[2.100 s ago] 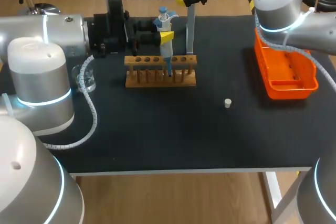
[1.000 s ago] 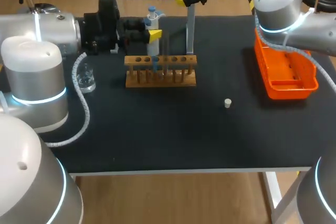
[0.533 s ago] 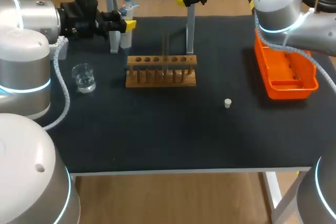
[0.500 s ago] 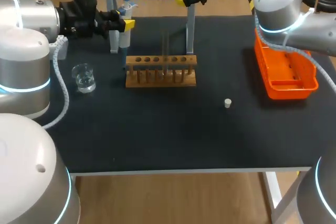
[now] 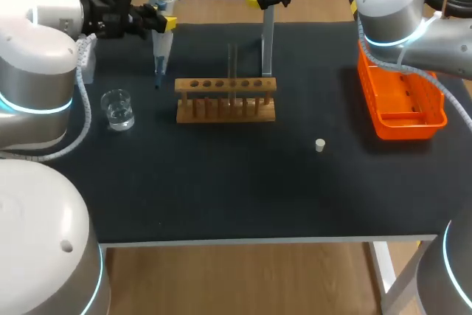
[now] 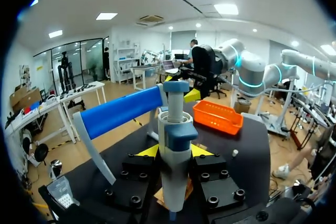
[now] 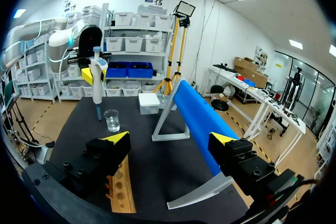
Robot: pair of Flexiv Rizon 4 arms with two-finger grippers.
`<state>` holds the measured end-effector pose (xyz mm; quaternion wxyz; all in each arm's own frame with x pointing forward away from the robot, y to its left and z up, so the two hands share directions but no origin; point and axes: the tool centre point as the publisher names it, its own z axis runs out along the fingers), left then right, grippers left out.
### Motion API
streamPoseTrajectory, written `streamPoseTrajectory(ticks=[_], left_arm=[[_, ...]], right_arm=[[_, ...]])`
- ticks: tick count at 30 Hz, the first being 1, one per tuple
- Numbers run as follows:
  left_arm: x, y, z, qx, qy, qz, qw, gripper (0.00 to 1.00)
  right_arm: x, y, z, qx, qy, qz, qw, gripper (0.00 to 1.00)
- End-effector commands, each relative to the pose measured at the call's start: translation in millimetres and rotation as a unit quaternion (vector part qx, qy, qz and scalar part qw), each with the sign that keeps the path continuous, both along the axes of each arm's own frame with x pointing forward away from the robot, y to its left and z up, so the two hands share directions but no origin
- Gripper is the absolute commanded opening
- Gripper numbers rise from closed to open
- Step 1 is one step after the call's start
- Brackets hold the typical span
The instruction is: Invert the test tube, pick up the pipette, mount the tip to pipette, aspirate from beaker and dispense into the tube, eject the tip, return the pipette, and cap with the stopper.
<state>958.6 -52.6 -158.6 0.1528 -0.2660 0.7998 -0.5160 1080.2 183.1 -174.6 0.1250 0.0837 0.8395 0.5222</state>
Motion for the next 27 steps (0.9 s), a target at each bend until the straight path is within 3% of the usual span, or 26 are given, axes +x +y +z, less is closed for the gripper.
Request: streamPoseTrajectory(ticks=[1, 23, 27], left_arm=[[2.2, -2, 1.9, 0.013, 0.010, 0.000, 1.000, 0.00], [2.2, -2, 1.9, 0.013, 0.010, 0.000, 1.000, 0.00], [23.4, 2, -2.8, 0.020, 0.012, 0.013, 1.000, 0.00]], right_arm=[[0.3, 0, 1, -0.001, 0.001, 0.000, 1.000, 1.00], [0.3, 0, 1, -0.001, 0.001, 0.000, 1.000, 1.00], [0.3, 0, 1, -0.001, 0.001, 0.000, 1.000, 1.00]])
